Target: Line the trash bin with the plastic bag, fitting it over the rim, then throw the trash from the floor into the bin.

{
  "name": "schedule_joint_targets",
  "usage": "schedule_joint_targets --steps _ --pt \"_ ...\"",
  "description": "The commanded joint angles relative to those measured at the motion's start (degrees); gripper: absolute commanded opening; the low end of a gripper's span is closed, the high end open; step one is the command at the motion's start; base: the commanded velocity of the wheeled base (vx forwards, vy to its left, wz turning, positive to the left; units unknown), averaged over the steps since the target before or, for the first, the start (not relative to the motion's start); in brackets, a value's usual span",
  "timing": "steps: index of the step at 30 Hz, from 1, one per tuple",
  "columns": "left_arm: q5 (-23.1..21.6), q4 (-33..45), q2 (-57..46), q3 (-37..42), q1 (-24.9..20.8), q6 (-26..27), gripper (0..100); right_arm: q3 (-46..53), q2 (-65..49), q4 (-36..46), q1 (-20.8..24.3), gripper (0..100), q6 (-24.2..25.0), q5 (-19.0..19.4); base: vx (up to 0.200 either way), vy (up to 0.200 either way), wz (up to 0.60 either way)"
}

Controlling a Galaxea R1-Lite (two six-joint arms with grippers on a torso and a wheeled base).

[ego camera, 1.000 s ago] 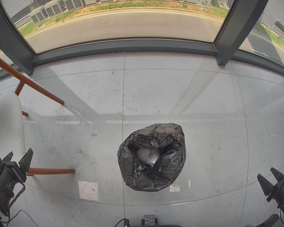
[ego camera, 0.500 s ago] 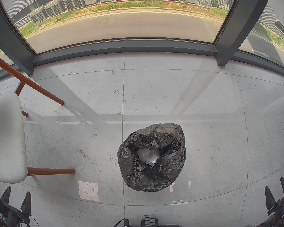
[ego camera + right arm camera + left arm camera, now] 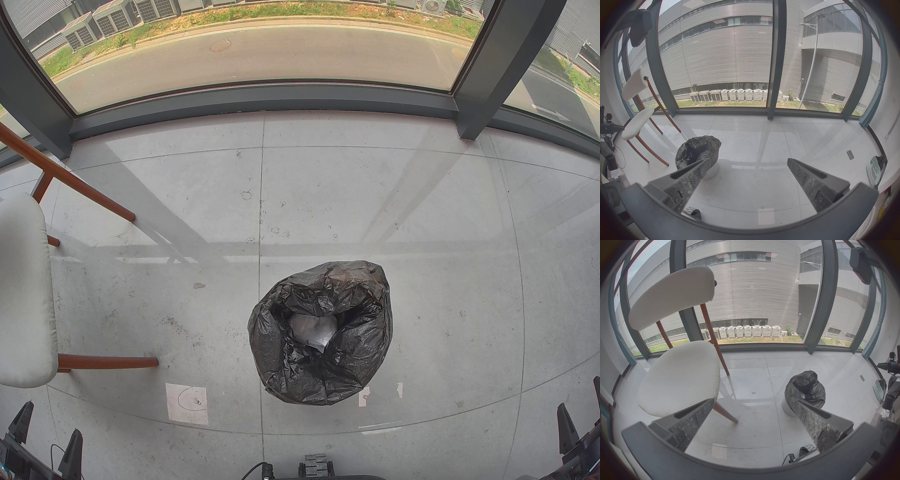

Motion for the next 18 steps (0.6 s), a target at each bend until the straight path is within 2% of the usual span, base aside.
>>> schedule_joint_targets --steps 1,18 --pt "0.3 -0.1 -0.1 1.0 0.4 -0.3 100 0.8 -0.4 0.0 0.0 100 0.2 0.1 0.000 0.000 0.00" --pt "0.3 -0.2 -0.6 1.0 0.0 -0.2 100 0.8 -0.4 0.0 -0.1 100 0.3 -0.2 0.000 0.000 0.00"
